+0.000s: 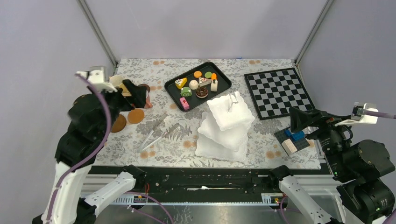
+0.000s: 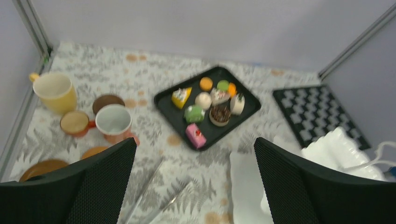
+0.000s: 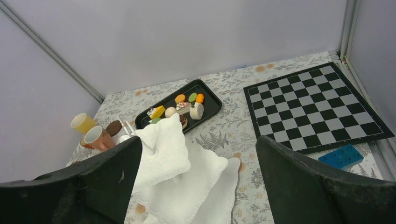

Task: Serve the afternoon tea

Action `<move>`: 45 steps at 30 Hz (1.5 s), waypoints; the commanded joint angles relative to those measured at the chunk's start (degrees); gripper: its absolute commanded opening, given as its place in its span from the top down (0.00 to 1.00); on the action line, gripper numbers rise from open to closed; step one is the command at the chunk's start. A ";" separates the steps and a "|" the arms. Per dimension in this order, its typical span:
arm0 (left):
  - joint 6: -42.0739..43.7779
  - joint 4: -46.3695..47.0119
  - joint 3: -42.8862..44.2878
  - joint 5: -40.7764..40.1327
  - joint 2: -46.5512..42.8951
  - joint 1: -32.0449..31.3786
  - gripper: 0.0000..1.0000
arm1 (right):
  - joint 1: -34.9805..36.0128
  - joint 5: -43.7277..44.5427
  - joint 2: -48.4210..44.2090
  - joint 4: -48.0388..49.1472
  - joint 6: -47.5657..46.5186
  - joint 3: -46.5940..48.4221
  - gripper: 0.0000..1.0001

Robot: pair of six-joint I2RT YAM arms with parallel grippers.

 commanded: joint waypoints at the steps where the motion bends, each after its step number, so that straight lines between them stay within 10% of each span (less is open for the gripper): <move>1: -1.86 -7.90 -1.65 2.72 5.79 0.43 0.01 | 0.28 1.61 -0.57 -0.07 -0.03 -0.89 0.02; 11: -1.05 -17.03 -9.59 8.96 24.23 0.39 0.01 | 0.29 -11.45 -6.30 7.35 -3.44 -8.12 0.02; 27: -8.23 2.97 -27.44 11.98 38.70 0.49 0.01 | 0.32 -12.95 -10.61 9.53 -2.69 -10.37 0.02; 39: -12.28 10.30 -29.88 7.25 43.52 0.48 0.26 | 0.33 -12.85 -11.52 11.49 -1.45 -12.66 0.02; 45: -14.17 13.63 -27.72 5.59 47.12 0.74 0.54 | 0.28 -12.99 -11.37 11.40 -0.19 -12.54 0.02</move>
